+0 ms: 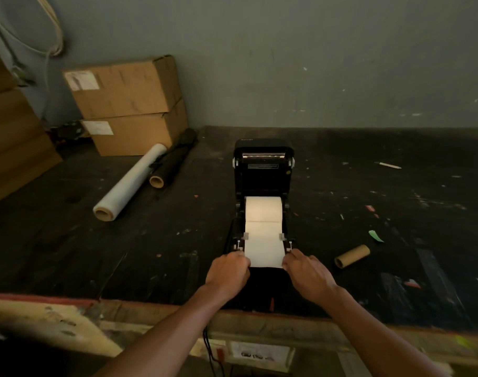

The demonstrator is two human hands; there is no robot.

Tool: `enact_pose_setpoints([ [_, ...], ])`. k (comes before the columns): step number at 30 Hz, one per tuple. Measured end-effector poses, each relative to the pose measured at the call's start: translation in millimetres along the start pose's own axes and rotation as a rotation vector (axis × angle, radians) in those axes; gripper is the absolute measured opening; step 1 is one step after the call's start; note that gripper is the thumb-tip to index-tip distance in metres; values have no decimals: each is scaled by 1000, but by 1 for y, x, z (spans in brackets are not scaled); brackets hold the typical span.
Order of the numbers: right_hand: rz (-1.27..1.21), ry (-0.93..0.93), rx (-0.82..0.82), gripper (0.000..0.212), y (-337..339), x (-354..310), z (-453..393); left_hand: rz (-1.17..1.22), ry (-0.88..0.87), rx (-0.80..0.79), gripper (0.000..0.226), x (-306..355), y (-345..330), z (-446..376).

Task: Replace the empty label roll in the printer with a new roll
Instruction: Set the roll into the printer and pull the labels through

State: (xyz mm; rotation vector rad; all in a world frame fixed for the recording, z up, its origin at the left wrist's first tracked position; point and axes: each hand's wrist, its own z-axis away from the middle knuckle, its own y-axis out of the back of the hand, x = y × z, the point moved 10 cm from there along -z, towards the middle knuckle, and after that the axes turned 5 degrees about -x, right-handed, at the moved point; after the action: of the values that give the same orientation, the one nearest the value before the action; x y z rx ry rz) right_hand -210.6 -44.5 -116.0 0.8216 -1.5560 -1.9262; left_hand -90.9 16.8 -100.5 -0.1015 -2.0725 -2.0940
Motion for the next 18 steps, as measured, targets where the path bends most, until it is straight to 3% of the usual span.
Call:
enact_pose_setpoints([
  [18, -18, 18, -31, 24, -5, -8, 27, 2, -18, -3, 21, 10, -3, 24],
])
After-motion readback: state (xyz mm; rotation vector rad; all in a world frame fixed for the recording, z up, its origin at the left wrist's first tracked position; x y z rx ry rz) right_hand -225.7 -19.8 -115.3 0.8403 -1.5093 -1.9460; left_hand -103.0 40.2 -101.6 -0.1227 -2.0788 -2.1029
